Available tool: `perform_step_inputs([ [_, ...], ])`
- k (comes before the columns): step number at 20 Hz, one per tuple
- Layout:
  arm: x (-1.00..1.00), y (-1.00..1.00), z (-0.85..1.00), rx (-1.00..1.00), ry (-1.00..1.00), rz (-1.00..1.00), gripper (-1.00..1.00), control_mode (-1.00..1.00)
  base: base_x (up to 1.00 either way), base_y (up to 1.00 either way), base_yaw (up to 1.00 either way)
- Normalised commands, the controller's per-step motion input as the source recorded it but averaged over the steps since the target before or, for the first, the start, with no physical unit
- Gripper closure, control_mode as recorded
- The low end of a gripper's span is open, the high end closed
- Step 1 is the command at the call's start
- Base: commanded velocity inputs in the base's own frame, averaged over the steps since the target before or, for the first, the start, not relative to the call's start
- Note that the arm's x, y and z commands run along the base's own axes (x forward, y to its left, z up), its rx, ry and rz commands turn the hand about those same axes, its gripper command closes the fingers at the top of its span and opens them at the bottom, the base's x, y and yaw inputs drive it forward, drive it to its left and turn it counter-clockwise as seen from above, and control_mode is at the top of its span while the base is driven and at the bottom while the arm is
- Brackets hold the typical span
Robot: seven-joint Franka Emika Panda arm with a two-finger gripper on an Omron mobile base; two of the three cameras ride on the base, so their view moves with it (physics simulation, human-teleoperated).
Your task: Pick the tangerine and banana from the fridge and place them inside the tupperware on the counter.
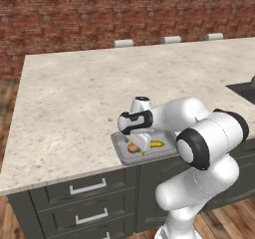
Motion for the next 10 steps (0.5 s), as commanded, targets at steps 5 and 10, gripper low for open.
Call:
perform_step_inputs([
  [5,-0.09,0.00,0.52,0.00,-0.17,0.01,-1.00,-1.00,0.00,0.00,0.00],
  [10,-0.20,0.00,0.71,0.00,-0.01,0.00,-1.00,-1.00,0.00,0.00,0.00],
])
